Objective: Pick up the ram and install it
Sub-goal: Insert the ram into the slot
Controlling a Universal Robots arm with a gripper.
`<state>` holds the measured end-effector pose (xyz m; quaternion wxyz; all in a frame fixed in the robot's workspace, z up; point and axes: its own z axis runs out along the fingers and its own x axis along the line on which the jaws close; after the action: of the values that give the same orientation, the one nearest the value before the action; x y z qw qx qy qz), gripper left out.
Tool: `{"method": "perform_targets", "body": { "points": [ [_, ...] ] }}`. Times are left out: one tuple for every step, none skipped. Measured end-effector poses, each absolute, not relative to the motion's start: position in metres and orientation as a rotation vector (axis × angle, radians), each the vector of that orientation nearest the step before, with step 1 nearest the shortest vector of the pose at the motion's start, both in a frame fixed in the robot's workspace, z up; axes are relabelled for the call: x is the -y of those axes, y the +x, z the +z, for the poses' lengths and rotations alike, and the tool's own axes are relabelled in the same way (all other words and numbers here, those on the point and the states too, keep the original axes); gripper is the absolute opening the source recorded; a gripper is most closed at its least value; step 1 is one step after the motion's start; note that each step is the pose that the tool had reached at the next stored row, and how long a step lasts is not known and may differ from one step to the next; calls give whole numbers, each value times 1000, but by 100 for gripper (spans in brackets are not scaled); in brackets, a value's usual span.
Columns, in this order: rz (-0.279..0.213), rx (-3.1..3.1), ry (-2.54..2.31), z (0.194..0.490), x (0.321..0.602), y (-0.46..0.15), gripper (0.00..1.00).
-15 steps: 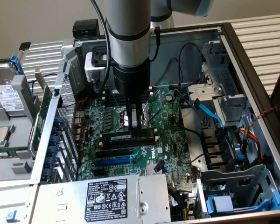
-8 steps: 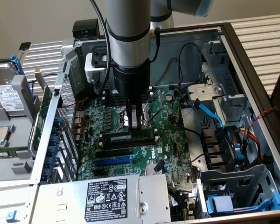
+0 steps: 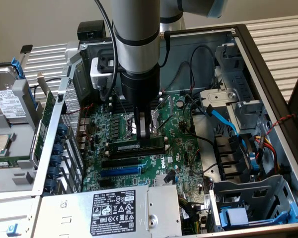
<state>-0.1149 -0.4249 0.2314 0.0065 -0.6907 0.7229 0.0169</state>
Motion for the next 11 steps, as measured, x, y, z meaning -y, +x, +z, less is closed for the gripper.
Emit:
{"method": "perform_targets", "body": {
  "points": [
    [53,-2262,-2161,231,425,-115,12],
    [53,-2262,-2161,231,425,-115,12],
    [53,-2262,-2161,231,425,-115,12],
    [53,-2262,-2161,231,425,-115,12],
    [53,-2262,-2161,231,425,-115,12],
    [53,-2262,-2161,230,425,-115,12],
    [53,-2262,-2161,230,425,-115,12],
    [53,-2262,-2161,230,425,-115,12],
    [53,-2262,-2161,230,425,-115,12],
    [53,-2262,-2161,230,425,-115,12],
    [53,-2262,-2161,230,425,-115,12]
  ]
}}
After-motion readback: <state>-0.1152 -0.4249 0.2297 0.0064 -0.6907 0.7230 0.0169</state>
